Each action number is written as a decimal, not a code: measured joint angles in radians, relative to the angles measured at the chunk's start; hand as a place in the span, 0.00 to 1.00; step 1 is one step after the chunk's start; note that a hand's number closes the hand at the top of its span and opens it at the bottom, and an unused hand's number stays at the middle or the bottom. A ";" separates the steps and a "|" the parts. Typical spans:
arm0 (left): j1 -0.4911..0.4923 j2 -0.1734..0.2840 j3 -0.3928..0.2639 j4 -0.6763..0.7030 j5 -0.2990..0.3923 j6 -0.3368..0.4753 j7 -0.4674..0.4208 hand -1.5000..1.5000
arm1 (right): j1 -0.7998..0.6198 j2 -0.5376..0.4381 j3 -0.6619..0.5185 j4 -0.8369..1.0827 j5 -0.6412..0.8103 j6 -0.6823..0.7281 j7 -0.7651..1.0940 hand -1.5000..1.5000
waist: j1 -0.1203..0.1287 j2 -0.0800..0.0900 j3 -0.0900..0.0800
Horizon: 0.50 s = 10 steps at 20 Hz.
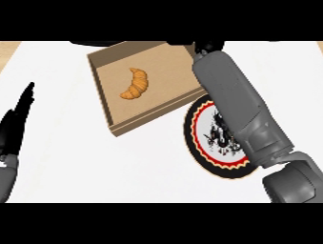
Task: Pick the croissant from the plate and place it in the cardboard box
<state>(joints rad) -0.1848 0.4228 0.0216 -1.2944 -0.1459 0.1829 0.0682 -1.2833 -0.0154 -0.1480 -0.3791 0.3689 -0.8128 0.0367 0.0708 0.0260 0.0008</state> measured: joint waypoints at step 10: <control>0.074 0.010 0.052 -0.007 0.001 -0.001 -0.010 0.50 | 0.204 -0.077 -0.033 -0.159 -0.070 0.098 -0.093 0.00 | -0.068 -0.028 -0.001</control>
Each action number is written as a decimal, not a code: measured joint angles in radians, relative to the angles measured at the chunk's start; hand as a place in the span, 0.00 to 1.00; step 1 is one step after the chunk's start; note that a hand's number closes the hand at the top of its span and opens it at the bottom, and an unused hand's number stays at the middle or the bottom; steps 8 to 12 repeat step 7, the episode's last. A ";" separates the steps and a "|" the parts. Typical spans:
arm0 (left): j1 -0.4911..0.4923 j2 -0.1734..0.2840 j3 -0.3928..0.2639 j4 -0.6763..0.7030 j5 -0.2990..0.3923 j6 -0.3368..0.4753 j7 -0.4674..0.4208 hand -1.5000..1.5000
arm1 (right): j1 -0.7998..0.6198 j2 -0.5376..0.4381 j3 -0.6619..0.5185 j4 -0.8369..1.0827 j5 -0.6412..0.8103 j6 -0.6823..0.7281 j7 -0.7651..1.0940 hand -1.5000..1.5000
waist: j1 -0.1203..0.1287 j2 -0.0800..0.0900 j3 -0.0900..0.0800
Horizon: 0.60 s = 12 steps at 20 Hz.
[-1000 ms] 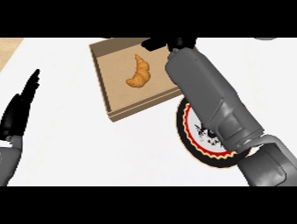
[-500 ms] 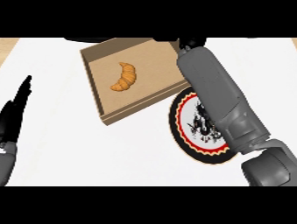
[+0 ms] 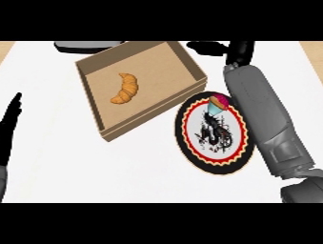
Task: Pick the croissant from the plate and place it in the cardboard box
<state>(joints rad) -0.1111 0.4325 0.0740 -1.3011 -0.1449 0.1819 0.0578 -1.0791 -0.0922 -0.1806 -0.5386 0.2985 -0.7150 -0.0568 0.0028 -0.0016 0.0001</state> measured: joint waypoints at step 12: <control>0.044 0.008 0.031 -0.027 0.012 -0.019 0.004 0.50 | 0.235 -0.099 0.069 -0.283 -0.008 0.176 0.088 0.00 | -0.024 -0.009 0.000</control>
